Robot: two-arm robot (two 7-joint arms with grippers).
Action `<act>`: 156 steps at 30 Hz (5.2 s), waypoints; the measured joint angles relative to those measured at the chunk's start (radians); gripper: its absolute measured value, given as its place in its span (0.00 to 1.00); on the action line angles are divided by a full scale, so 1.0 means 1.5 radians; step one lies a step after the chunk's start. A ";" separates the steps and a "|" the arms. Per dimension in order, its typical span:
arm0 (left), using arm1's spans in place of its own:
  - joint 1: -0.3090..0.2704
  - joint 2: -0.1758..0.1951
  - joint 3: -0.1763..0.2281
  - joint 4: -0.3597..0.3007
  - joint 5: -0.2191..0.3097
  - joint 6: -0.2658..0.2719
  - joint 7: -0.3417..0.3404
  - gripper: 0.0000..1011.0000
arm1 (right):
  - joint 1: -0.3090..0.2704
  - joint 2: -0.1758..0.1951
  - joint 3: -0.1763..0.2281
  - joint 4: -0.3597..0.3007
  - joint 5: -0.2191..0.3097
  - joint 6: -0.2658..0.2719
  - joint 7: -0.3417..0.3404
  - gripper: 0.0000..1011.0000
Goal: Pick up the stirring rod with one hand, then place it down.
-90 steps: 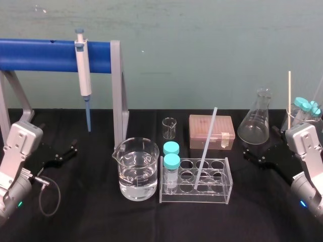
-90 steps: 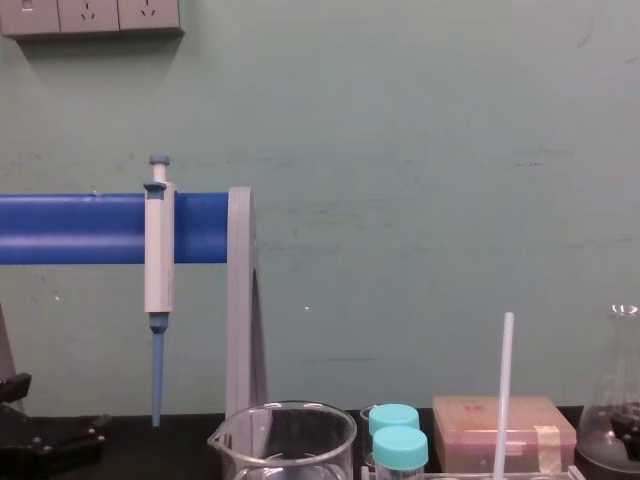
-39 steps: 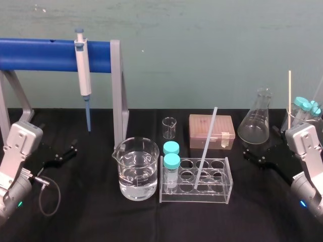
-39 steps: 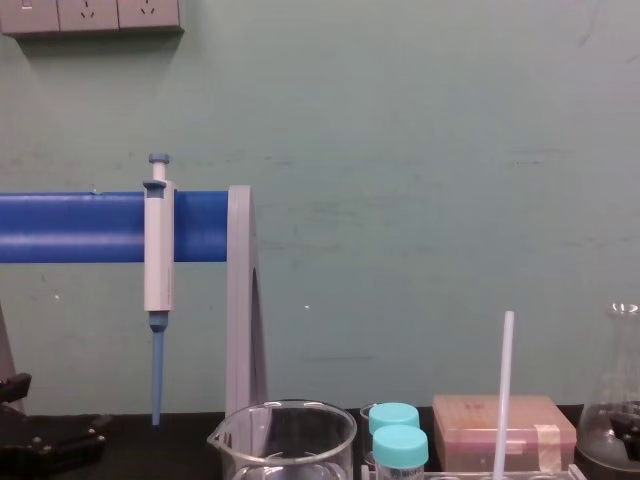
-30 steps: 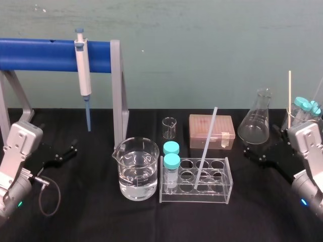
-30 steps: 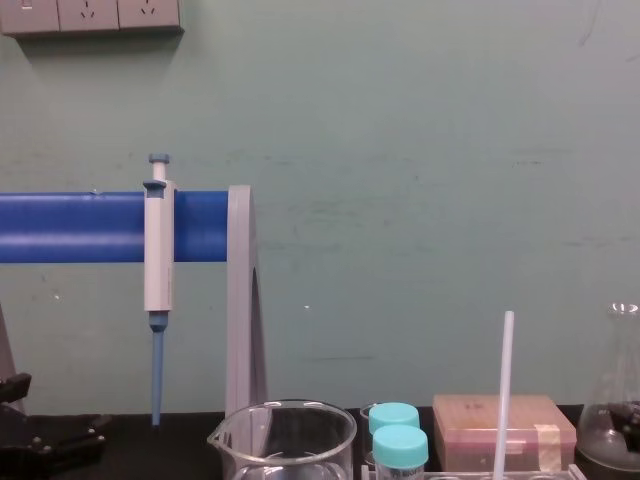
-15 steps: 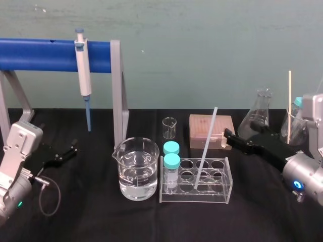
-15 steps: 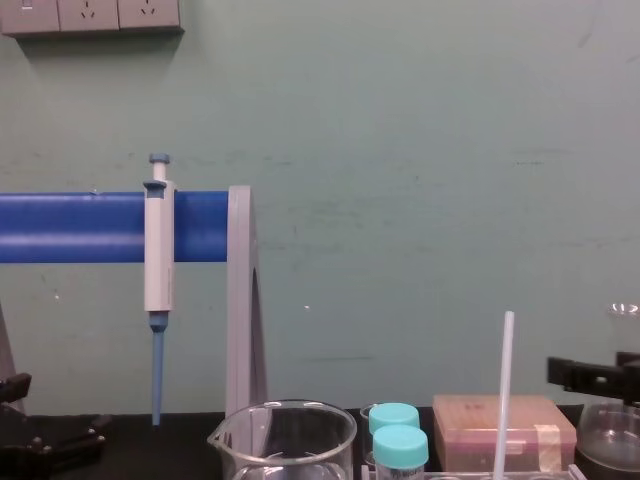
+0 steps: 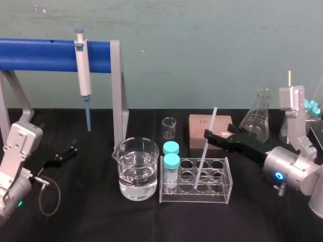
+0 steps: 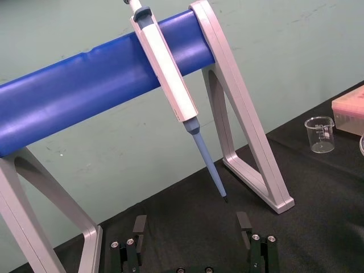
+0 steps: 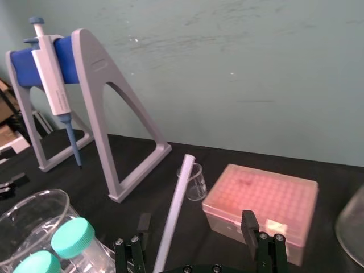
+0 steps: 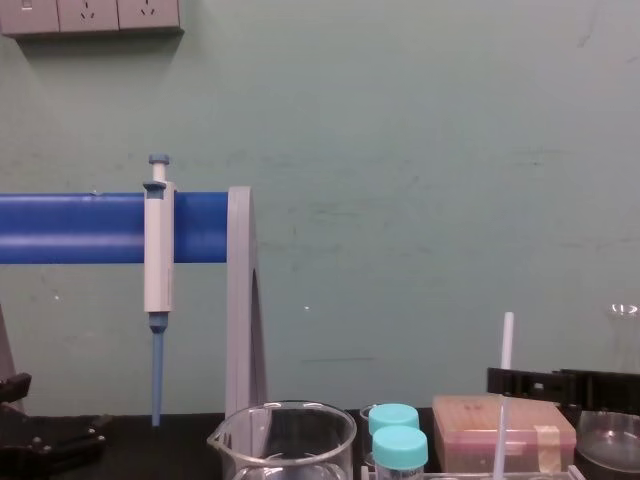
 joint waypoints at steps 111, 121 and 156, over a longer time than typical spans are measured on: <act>0.000 0.000 0.000 0.000 0.000 0.000 0.000 0.99 | 0.031 -0.022 -0.037 0.022 -0.022 -0.080 0.083 0.08; 0.000 0.000 0.000 0.000 0.000 0.000 0.000 0.99 | 0.017 -0.001 -0.049 -0.009 -0.087 -0.151 0.101 0.08; 0.000 0.000 0.000 0.000 0.000 0.000 0.000 0.99 | 0.009 0.034 0.067 -0.135 -0.079 -0.155 0.072 0.08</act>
